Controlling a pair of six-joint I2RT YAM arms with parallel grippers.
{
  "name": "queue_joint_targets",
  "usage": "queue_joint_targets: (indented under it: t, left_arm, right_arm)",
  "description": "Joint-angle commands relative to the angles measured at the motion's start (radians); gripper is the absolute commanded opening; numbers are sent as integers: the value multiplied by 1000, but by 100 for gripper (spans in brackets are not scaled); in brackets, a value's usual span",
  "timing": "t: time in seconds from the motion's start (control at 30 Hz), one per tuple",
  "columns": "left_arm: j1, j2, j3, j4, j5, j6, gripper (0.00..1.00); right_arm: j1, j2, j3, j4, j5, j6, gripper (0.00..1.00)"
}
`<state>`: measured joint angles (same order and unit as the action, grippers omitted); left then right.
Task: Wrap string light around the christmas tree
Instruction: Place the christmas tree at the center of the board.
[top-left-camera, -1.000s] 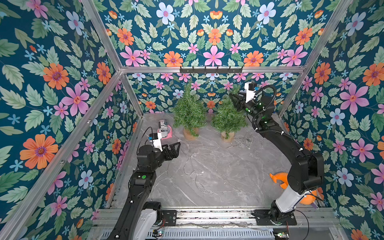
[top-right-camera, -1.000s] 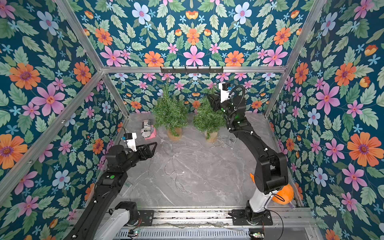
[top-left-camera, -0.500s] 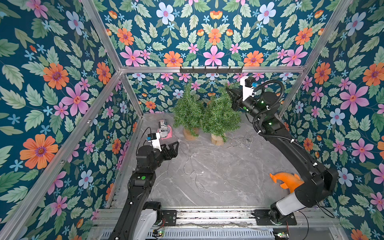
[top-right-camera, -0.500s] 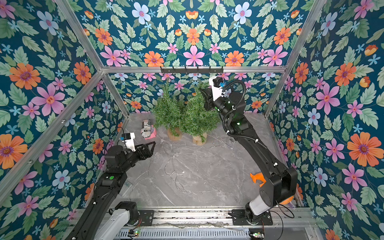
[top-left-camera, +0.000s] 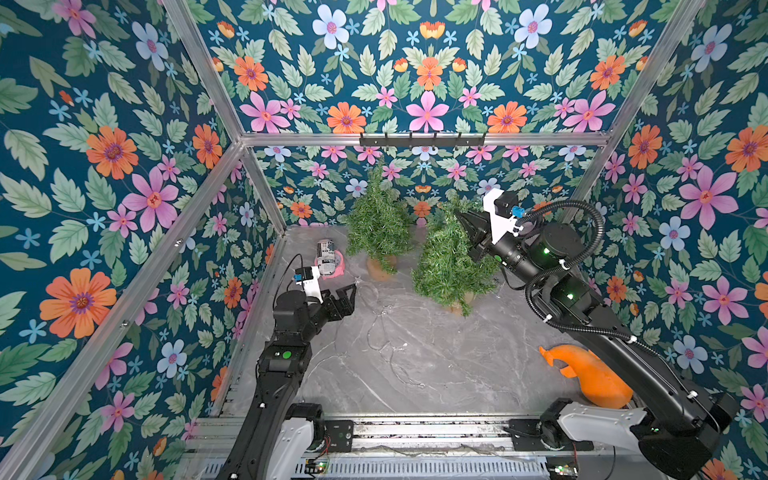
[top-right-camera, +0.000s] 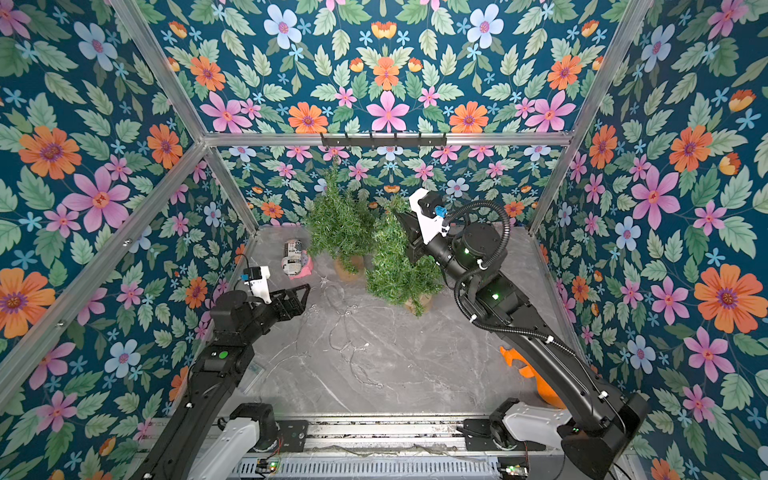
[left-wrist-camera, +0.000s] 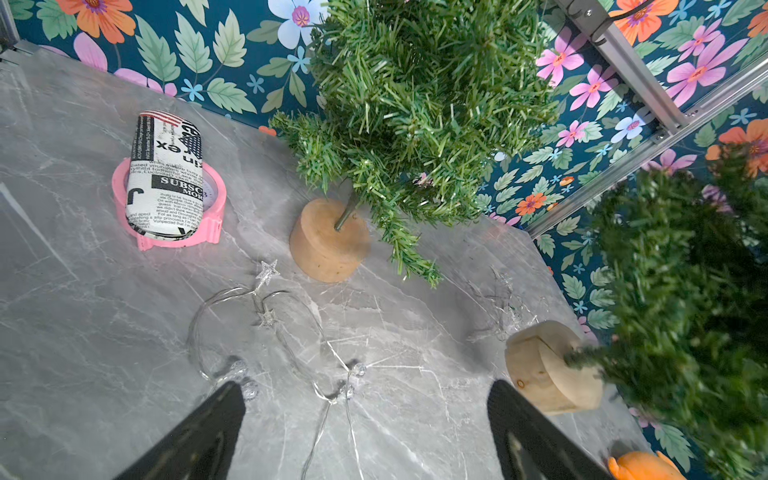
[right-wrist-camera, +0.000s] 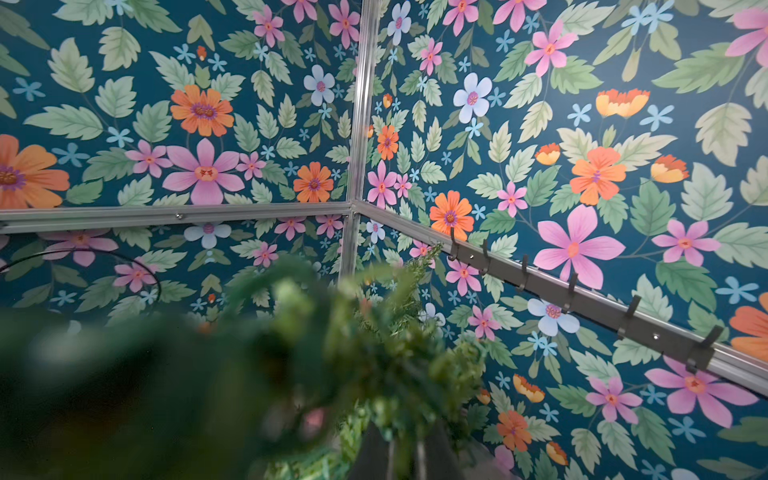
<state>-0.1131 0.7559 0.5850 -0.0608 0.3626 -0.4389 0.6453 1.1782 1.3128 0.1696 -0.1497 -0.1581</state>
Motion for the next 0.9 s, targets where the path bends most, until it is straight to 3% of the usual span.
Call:
queue_joint_targets:
  t: [0.0, 0.47, 0.87]
  left_arm:
    - [2, 3, 2, 15, -9, 11, 94]
    - [2, 10, -1, 21, -4, 2, 94]
    - [1, 11, -1, 19, -14, 9, 94]
  right_arm:
    - [25, -39, -55, 97, 15, 24, 0]
    - [34, -24, -211, 296, -40, 111, 0]
    - [39, 39, -247, 321, -59, 114, 0]
